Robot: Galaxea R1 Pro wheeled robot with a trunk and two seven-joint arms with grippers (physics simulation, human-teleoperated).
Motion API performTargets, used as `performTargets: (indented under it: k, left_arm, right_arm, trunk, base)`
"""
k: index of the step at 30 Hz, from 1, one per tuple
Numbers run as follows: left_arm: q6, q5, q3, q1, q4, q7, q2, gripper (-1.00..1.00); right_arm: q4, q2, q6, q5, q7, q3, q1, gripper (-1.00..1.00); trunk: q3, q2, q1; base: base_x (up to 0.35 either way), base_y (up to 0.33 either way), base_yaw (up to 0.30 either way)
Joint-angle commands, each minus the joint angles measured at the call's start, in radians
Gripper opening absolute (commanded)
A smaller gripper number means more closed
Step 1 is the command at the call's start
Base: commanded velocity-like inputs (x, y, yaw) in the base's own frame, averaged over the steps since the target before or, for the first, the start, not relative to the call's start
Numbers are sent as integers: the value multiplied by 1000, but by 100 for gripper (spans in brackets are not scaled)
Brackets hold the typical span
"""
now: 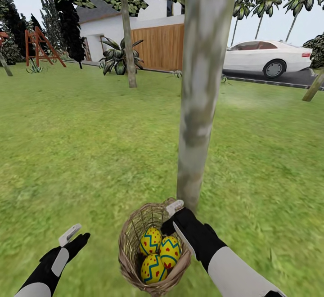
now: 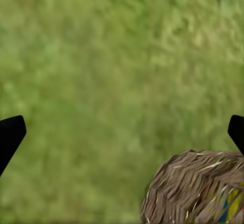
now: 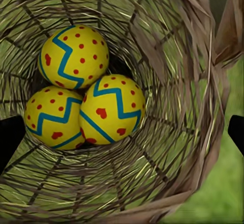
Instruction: Take the three Easter eggs out of the wicker basket on the lawn in the garden, then place them on the lawn next to a single tree (choose any tree) so that all three eggs are next to the same tree and none are left in the basket.
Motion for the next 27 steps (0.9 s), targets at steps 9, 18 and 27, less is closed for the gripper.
performTargets:
  k: [9, 18, 27]
  left_arm:
    - [11, 9, 4, 22, 0, -3, 2, 100]
    - [11, 10, 3, 33, -2, -3, 4, 100]
    - [11, 10, 3, 33, -2, -3, 3, 100]
  right_arm:
    - [16, 0, -16, -66, -31, 11, -23, 100]
    - [-16, 0, 9, -116, 20, 0, -37, 100]
    - [-15, 0, 10, -137, 28, 3, -37, 100]
  trunk:
    - [-17, -35, 19]
    - [-17, -35, 19]
    - [-17, -35, 19]
  base:
    - [0, 0, 0]
    - [0, 0, 48]
    - [0, 0, 276]
